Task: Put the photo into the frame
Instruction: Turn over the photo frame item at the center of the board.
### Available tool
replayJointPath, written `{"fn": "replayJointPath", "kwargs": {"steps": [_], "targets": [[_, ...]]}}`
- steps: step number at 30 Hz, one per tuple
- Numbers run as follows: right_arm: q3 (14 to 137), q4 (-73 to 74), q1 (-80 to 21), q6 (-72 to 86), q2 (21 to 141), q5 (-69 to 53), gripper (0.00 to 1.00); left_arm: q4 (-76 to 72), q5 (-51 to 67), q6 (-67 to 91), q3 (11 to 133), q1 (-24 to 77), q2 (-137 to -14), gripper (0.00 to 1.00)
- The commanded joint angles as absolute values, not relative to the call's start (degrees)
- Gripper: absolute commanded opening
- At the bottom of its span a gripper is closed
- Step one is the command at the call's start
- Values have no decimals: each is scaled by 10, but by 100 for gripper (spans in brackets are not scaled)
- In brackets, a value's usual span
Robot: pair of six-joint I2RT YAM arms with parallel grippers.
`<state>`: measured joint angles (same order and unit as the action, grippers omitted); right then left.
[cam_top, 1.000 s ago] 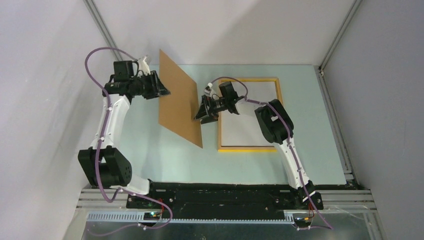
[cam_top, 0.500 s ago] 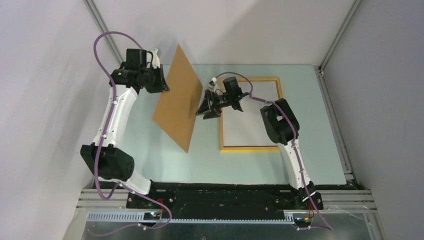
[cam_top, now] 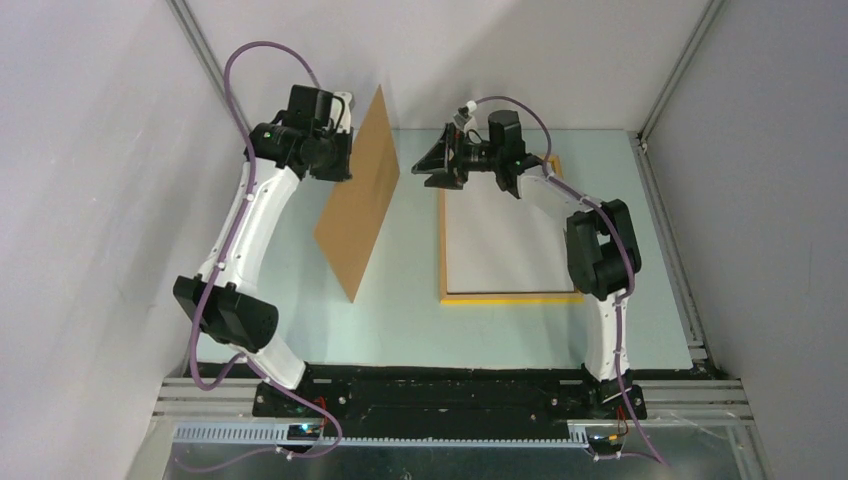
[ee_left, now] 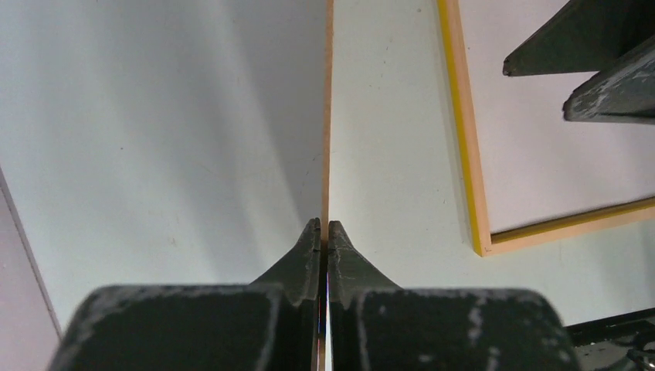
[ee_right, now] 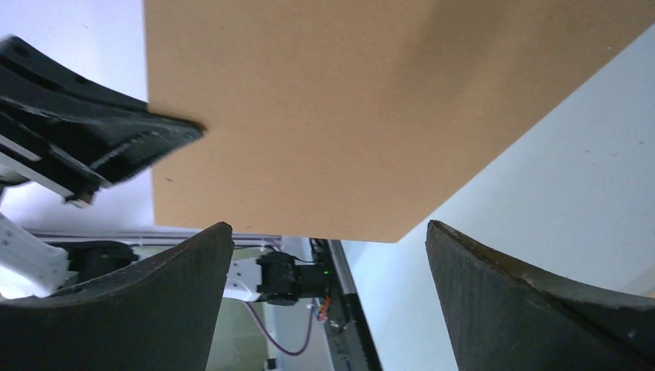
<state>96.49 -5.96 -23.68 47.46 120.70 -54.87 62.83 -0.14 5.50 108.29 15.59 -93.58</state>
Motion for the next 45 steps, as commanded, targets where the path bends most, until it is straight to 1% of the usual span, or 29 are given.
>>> {"fn": "replayJointPath", "kwargs": {"steps": [1,5,7,8,9,10,11,12,16,21,26,32,35,41,45], "targets": [[973,-100,-242,555,1175,-543,100,624,-29,60,1111,177,-929,5],[991,-97,-251,576,1173,-539,100,623,-7,79,1099,200,-929,13],[994,-105,-255,590,1171,-539,99,620,3,86,1095,213,-931,19],[995,-109,-257,596,1171,-540,99,619,7,87,1094,223,-932,25],[997,-109,-260,598,1171,-539,99,618,11,90,1094,227,-934,28],[998,-111,-261,601,1171,-538,99,617,15,92,1094,235,-938,35],[997,-113,-262,602,1171,-538,99,616,21,95,1094,239,-940,39],[996,-120,-263,607,1170,-539,99,615,23,96,1094,247,-944,45],[985,-128,-262,613,1159,-535,100,609,44,102,1084,266,-951,56],[949,-147,-253,621,1129,-530,100,600,74,105,1071,279,-949,61],[920,-170,-246,628,1114,-529,100,596,90,104,1068,280,-950,62],[925,-167,-249,627,1118,-530,99,591,101,102,1061,280,-944,62],[924,-146,-250,613,1121,-520,98,588,112,101,1060,280,-940,62],[921,-71,-254,561,1123,-479,93,584,140,98,1052,281,-933,63],[930,15,-259,504,1119,-437,89,581,156,95,1048,280,-928,64]]}}
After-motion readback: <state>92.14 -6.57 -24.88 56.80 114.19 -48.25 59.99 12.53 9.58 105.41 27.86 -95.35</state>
